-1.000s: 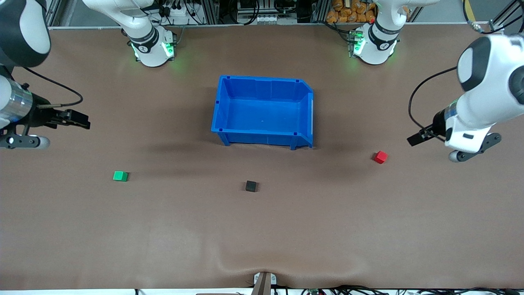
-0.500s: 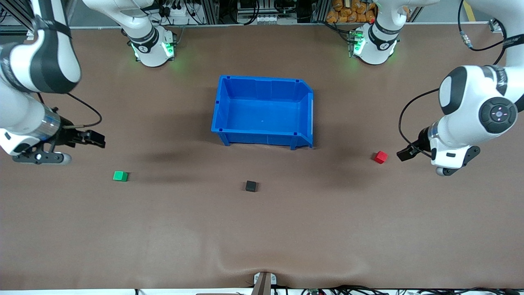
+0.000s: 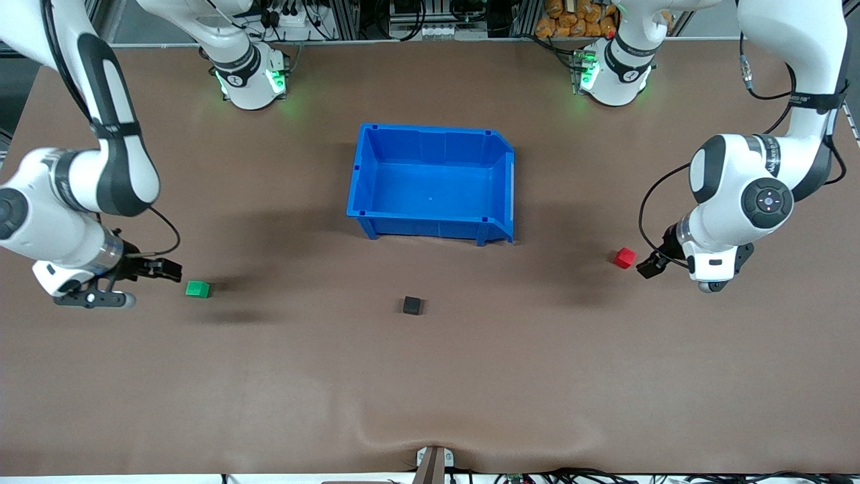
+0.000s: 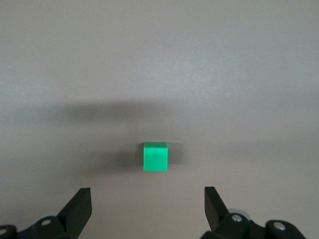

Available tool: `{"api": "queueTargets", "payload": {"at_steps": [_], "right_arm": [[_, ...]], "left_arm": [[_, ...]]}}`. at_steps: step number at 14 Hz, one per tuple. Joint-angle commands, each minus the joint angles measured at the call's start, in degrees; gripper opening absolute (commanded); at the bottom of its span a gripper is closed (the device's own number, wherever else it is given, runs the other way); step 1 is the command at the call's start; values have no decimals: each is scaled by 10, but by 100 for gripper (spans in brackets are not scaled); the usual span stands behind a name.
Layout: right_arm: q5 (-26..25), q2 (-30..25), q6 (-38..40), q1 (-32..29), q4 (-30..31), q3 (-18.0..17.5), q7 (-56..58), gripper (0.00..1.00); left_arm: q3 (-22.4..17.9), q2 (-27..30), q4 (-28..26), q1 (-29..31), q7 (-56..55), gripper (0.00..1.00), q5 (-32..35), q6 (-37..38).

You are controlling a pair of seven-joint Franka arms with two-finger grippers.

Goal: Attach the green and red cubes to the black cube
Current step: 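Lower the left gripper to the red cube while the right gripper reaches the green cube, then close the left gripper on the red cube while the right gripper grasps the green cube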

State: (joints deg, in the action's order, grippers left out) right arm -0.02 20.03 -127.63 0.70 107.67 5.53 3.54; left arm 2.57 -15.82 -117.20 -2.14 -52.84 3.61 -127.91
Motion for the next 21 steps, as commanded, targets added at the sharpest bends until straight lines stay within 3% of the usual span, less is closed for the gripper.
{"api": "queueTargets", "payload": {"at_steps": [1, 5, 8, 9, 12, 21], "right_arm": [[2, 23, -10, -10, -13, -5, 39, 100], [1, 58, -33, -25, -14, -5, 72, 100], [1, 77, -52, -27, -15, -4, 84, 100], [1, 85, -62, -27, -15, -5, 84, 100], [5, 108, -62, -21, -14, -7, 78, 100], [19, 136, -63, -19, -11, -8, 75, 100]], "left_arm": [[3, 6, -42, 8, -38, 100, -24, -53], [3, -13, -48, 9, -63, 100, -33, -57], [4, -29, -52, 21, -63, 96, -63, -59], [4, -37, -51, 21, -63, 90, -68, -59], [3, -57, -51, 21, -65, 88, -68, -75], [2, -87, -39, 33, -67, 81, -68, -85]]}}
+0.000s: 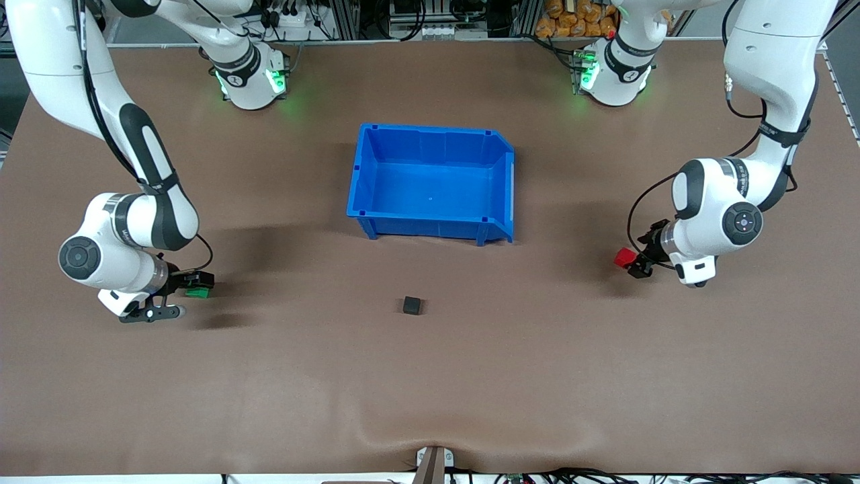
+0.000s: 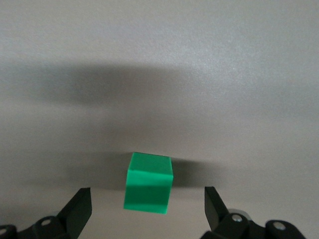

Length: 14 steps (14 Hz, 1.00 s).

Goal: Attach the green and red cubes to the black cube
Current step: 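Close the left gripper on the red cube while the right gripper grasps the green cube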

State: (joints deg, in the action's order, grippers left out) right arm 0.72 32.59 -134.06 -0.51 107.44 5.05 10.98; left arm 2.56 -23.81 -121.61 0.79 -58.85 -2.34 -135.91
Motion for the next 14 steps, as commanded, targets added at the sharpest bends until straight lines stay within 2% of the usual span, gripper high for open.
{"api": "queueTargets", "payload": {"at_steps": [1, 2, 5, 9, 11, 14], "right_arm": [[32, 12, 3, -8, -9, -2, 0, 100], [53, 13, 4, -8, -8, -2, 1, 100], [57, 20, 4, -12, -8, -2, 1, 99], [56, 28, 3, -13, -15, -1, 7, 72], [56, 28, 3, -13, -15, -1, 9, 52], [53, 28, 2, -12, -17, -1, 10, 1]], "left_arm": [[3, -8, 5, 3, -7, 81, -8, -5], [3, -8, 6, 3, -7, 81, -10, -5], [3, -11, 9, 3, -7, 79, -29, -5], [3, -19, 10, 3, -7, 69, -30, -16], [3, -23, 15, 4, -7, 67, -31, -20], [3, -26, 17, 3, -7, 59, -47, -20]]}}
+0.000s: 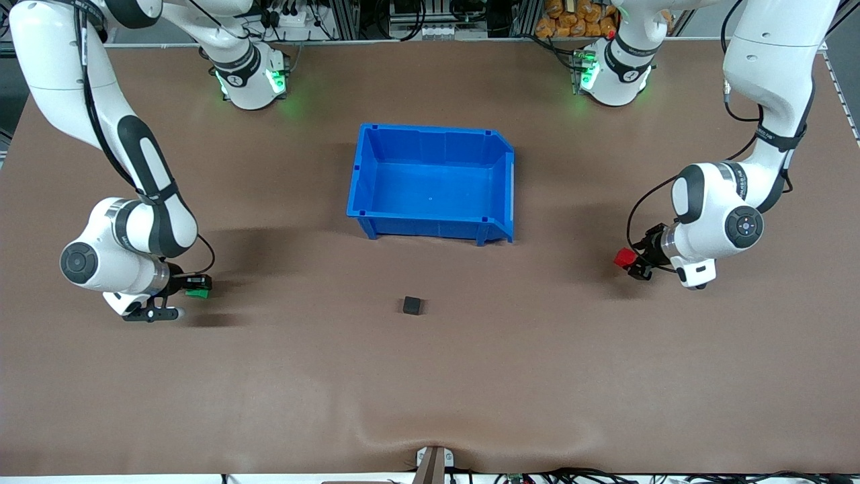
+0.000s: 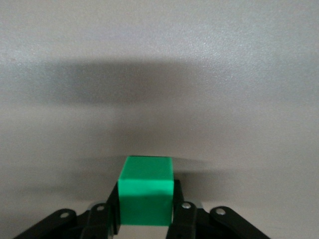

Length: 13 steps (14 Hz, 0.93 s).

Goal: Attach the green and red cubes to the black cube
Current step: 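Close the left gripper on the red cube while the right gripper grasps the green cube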

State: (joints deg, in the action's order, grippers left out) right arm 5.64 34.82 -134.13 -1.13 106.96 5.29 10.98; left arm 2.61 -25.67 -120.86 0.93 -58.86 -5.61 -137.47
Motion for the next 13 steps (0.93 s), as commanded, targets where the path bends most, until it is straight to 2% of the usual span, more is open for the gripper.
{"api": "queueTargets", "payload": {"at_steps": [1, 4, 7, 10, 13], "right_arm": [[1, 5, 3, -5, -13, -4, 11, 0], [1, 4, 4, 3, -32, -4, 92, 0], [1, 5, 5, 17, -60, -4, 264, 0], [-7, 10, 7, 67, -83, -4, 356, 0], [-62, 10, 6, 100, -97, -5, 378, 0]], "left_arm": [[3, -9, 10, 1, -8, 55, -15, -4], [3, -9, 12, 2, -8, 37, -15, -4], [3, -9, 20, 2, -13, 1, -15, -4], [3, -10, 40, -9, -62, 0, -15, -1], [4, -16, 70, -22, -78, 0, -14, 3]]}}
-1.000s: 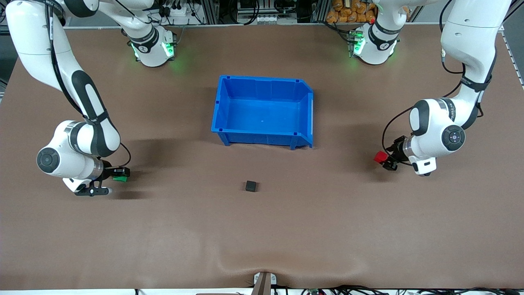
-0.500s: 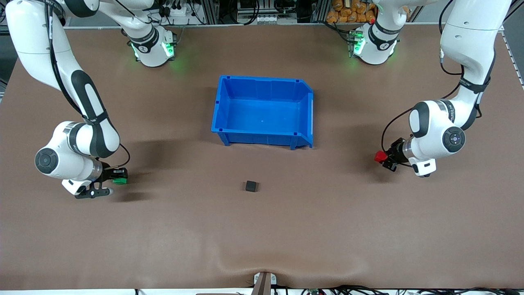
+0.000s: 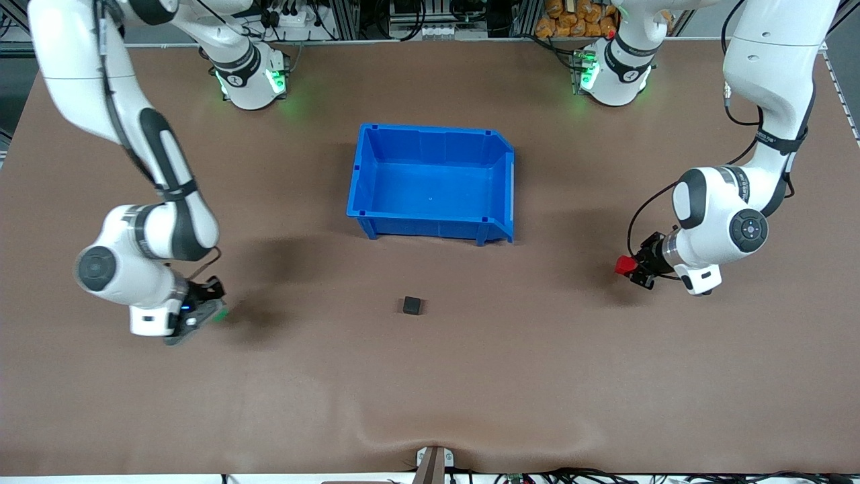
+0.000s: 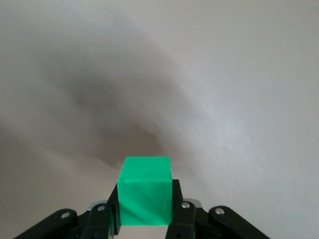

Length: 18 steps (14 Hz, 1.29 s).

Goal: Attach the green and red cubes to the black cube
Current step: 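Carry the red cube with the left gripper while the right gripper carries the green cube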

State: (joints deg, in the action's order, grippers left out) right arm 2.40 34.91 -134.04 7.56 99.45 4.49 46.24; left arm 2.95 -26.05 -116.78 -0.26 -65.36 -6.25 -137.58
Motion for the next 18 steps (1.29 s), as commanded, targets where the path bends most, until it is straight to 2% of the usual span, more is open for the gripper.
{"api": "queueTargets", "payload": {"at_steps": [1, 5, 7, 12, 15, 18], "right_arm": [[-38, 9, 5, 23, -28, 3, 61, 0], [-39, 33, 5, 75, -79, 3, 218, 0], [-47, 45, 6, 113, -94, 3, 236, 0], [-71, 88, 22, 184, -138, 5, 228, 0], [-78, 108, 55, 231, -170, 9, 143, 0], [-91, 138, 92, 254, -220, 8, 83, 0]], "left_arm": [[1, -15, 39, -11, -13, 0, -8, 5], [10, -18, 58, -25, -22, 0, -9, 5], [17, -22, 73, -34, -59, 0, -9, 6], [23, -72, 176, -86, -185, 0, -10, 49], [24, -105, 240, -112, -247, 0, -46, 66], [24, -122, 273, -143, -305, 0, -75, 66]]}}
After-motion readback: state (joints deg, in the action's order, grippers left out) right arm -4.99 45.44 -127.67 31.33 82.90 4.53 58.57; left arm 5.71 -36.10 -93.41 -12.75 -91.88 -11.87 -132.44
